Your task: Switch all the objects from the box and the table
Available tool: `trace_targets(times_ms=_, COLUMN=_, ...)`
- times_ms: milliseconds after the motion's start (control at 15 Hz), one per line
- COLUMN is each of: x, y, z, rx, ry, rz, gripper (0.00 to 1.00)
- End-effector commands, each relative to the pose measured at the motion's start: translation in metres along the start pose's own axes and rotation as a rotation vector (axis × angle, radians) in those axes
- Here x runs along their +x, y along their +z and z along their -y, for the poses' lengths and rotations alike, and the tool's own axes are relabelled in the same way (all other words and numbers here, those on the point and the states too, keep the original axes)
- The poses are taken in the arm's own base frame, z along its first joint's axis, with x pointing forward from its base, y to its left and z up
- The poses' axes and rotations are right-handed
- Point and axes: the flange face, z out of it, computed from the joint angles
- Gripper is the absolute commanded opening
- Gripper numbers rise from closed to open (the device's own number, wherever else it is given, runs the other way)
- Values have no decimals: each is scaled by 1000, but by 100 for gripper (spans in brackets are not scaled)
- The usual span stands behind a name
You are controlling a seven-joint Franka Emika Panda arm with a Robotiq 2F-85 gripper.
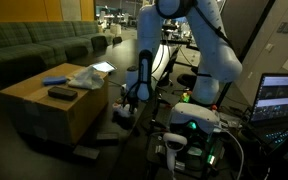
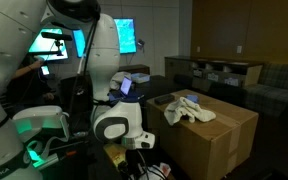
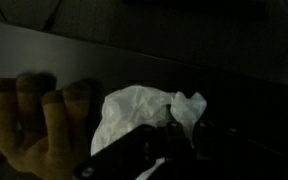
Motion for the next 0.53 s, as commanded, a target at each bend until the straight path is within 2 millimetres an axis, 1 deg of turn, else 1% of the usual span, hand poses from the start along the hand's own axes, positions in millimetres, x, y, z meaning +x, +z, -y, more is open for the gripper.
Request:
trace_targets(times_ms=0, x=-20, y=-48, z=-20, rx=-34, ry=2, rz=-10, gripper=8)
trace_targets(times_ms=67, x=-22, y=-57, z=-27, rx=-44, ry=16, rz=-19, gripper=8)
trace_targets(times_ms=267, x=-20, y=-89, z=-53, rx=-91, ry=67, rz=-66, gripper=8)
trace_targets(times_ms=467, x=-8, y=-118, z=-80, rx=-151, ry=104, rz=-115, gripper=9)
